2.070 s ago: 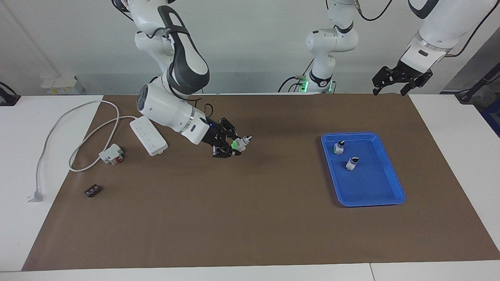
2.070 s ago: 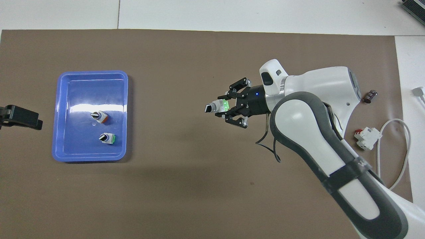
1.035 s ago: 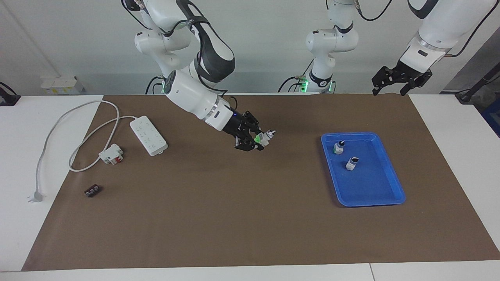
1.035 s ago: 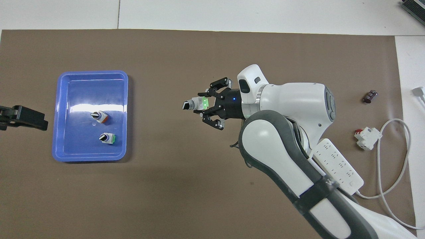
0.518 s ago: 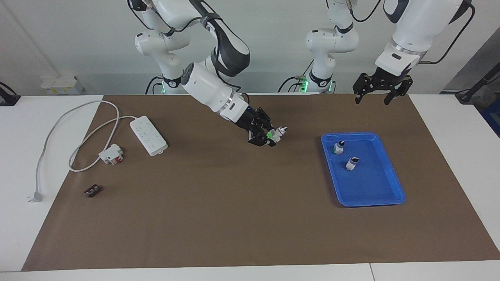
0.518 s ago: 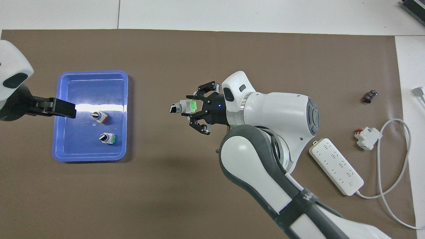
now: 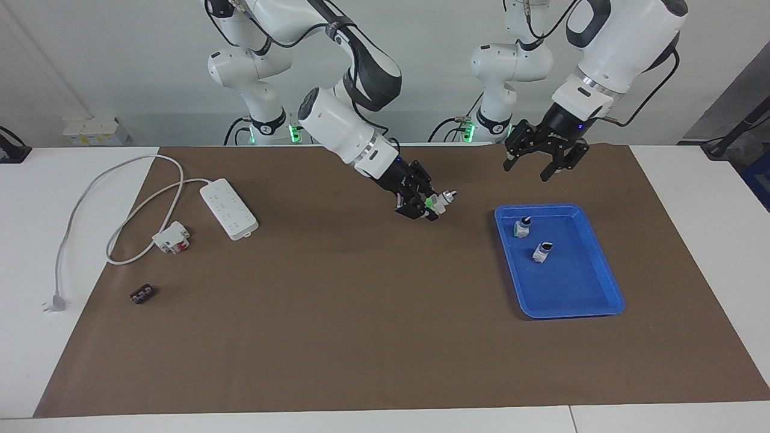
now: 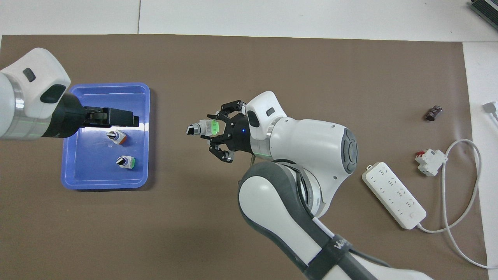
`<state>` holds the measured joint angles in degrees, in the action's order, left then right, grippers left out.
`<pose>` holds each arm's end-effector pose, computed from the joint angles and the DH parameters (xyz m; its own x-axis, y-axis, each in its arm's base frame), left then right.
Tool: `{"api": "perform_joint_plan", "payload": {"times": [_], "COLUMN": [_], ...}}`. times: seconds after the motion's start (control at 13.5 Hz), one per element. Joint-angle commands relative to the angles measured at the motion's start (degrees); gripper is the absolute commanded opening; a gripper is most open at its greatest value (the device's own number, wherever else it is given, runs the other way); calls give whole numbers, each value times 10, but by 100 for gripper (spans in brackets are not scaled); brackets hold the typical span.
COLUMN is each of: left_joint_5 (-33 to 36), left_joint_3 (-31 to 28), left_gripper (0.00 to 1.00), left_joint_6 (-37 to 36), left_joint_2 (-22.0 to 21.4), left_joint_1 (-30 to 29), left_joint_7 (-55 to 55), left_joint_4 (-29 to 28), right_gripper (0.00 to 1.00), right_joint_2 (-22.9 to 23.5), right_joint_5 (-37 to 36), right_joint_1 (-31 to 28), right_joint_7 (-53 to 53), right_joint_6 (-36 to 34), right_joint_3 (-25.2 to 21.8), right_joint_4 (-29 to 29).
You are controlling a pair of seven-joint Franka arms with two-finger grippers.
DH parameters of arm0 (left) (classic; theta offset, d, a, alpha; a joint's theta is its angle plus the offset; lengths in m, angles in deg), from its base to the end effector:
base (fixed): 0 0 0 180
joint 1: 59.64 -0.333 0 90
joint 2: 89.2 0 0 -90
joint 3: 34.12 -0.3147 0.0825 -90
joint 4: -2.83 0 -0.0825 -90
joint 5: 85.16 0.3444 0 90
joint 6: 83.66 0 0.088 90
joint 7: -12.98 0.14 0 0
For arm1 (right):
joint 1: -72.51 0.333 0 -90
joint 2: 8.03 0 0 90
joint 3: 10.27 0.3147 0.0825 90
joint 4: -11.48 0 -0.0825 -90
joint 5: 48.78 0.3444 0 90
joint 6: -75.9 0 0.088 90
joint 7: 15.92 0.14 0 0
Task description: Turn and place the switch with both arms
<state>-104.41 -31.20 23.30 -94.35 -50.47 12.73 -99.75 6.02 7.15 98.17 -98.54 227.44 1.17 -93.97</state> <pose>0.4977 -0.1441 0.5734 0.9830 -0.1085 0.1483 -0.1518 -0.9341 0.3232 0.5235 0.3733 0.4469 0.1341 0.6316 0.7636 0.9576 -0.2809 0.0642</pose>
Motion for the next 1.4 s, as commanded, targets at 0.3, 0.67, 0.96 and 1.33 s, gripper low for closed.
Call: {"api": "perform_joint_plan", "payload": {"times": [0.3, 0.67, 0.96, 1.33], "left_joint_5": [-153, -231, -235, -247], "left_joint_3": [-6, -6, -6, -6], "left_gripper": [52, 37, 35, 35], "left_joint_6": [87, 123, 115, 120], "left_joint_2": [-25, 18, 22, 50], "left_joint_1": [34, 58, 58, 58], "left_joint_7": [228, 267, 291, 291], "left_joint_4": [-91, -90, -94, -74], "right_gripper": [0, 0, 0, 0], "right_joint_2": [-1, 0, 2, 2], "right_joint_5": [15, 16, 16, 17], "right_joint_1": [1, 2, 2, 3], "right_joint_7": [10, 14, 18, 20], "right_joint_6": [10, 24, 26, 26], "right_joint_3": [3, 3, 3, 3], "right_joint_4": [-3, -1, 1, 1]}}
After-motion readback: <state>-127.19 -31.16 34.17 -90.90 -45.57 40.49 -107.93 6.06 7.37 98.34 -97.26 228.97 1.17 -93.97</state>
